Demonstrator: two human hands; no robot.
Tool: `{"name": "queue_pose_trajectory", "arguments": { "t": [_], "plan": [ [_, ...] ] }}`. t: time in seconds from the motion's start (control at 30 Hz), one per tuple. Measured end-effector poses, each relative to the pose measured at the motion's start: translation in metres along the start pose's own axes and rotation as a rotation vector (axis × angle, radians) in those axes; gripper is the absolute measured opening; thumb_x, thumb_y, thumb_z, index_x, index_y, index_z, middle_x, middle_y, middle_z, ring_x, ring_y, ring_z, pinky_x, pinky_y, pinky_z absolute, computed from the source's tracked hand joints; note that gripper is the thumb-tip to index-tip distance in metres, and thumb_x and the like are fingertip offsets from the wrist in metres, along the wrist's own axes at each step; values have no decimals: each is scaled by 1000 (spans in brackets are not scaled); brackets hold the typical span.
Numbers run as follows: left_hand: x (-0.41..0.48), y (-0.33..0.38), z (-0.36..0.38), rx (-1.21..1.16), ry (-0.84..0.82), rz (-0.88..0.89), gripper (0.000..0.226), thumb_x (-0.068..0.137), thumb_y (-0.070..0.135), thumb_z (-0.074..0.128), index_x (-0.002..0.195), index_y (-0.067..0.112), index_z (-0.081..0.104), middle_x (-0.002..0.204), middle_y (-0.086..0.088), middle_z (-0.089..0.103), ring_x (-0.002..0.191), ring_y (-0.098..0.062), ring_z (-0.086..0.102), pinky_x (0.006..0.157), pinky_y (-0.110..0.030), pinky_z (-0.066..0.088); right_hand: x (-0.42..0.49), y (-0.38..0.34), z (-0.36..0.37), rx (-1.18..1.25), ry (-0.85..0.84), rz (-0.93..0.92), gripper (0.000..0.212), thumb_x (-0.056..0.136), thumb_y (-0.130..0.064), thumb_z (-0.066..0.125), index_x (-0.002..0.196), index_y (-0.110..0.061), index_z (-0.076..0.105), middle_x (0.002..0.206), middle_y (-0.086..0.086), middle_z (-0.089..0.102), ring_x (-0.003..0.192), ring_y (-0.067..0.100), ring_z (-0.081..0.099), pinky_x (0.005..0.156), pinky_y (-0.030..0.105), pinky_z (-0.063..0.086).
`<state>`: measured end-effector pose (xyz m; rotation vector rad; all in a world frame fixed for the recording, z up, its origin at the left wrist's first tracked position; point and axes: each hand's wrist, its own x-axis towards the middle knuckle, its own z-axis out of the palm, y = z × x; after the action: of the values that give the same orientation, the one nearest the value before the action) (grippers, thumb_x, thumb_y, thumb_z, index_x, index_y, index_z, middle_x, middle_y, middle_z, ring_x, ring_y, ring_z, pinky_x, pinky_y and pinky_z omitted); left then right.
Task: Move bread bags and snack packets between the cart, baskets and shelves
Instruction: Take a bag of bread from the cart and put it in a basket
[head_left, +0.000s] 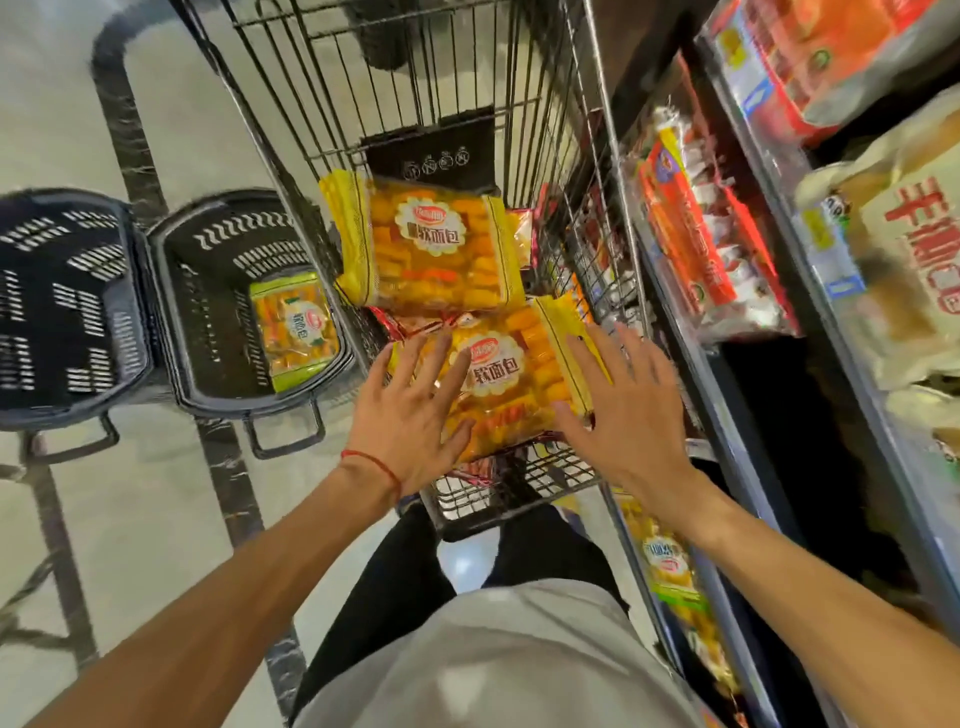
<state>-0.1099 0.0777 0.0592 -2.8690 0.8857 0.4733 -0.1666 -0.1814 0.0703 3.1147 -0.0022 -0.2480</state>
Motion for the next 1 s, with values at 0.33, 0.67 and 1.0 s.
{"name": "queue_pose_trajectory", "arguments": {
  "t": [0.33, 0.67, 1.0],
  "plan": [
    [36, 54, 41, -261, -98, -342, 79, 96, 66, 8, 164, 24, 10, 171, -7, 12, 158, -30, 6, 126, -52, 15, 60, 60, 67, 69, -121, -154, 72, 100, -61, 42, 160, -21, 39, 165, 8, 38, 153, 34, 30, 123, 49, 18],
    [68, 65, 124, -694, -123, -793, 92, 96, 68, 44, 164, 17, 8, 172, -7, 6, 157, -29, 9, 126, -43, 15, 96, 54, 158, 370, -358, 43, 75, 102, -51, 56, 161, -13, 30, 168, 12, 27, 155, 31, 23, 117, 50, 35],
    [70, 86, 157, -974, -75, -1039, 119, 86, 54, 74, 162, 12, -8, 172, -8, 0, 158, -26, 6, 128, -45, 16, 101, 58, 195, 784, -650, 357, 119, 88, -72, 61, 165, -23, -15, 175, 5, -13, 161, 27, -7, 128, 47, 3]
  ]
}}
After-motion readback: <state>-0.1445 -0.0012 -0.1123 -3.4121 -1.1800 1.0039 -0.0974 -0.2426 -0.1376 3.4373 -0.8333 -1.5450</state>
